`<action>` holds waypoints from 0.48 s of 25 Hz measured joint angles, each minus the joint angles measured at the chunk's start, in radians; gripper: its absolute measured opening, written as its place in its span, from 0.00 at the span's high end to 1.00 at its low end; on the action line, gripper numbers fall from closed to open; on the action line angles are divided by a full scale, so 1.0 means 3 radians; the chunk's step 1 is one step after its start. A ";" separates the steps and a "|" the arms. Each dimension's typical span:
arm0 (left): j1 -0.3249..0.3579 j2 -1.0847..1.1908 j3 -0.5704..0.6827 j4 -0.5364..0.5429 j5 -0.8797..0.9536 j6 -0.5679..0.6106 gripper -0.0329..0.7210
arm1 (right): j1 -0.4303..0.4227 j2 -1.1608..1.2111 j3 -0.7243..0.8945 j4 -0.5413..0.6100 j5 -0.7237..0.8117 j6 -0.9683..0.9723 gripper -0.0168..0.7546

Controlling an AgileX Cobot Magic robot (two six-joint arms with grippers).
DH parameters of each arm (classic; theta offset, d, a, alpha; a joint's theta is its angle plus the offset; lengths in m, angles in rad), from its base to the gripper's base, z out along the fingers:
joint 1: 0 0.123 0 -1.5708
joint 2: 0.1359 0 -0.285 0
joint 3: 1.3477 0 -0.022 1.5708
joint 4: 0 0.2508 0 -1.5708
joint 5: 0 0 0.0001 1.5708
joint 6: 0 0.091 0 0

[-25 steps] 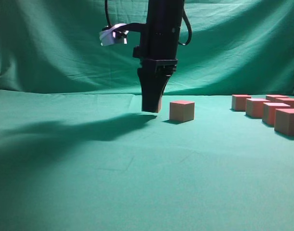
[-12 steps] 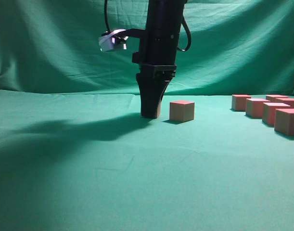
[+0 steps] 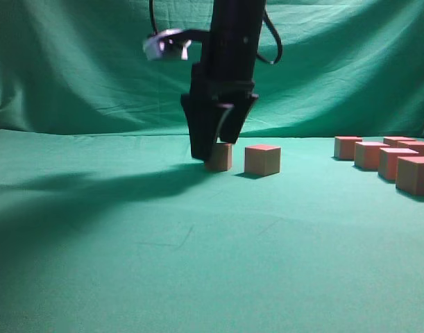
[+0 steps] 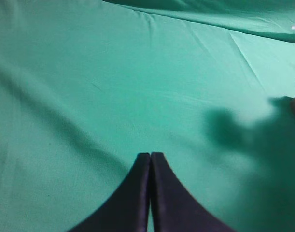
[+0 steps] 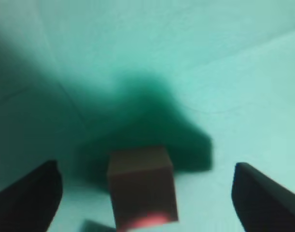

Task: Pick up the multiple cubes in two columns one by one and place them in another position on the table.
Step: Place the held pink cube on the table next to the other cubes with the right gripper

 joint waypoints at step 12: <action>0.0000 0.0000 0.0000 0.0000 0.0000 0.0000 0.96 | 0.0000 -0.1058 0.0000 -0.0023 0.0282 0.0887 0.24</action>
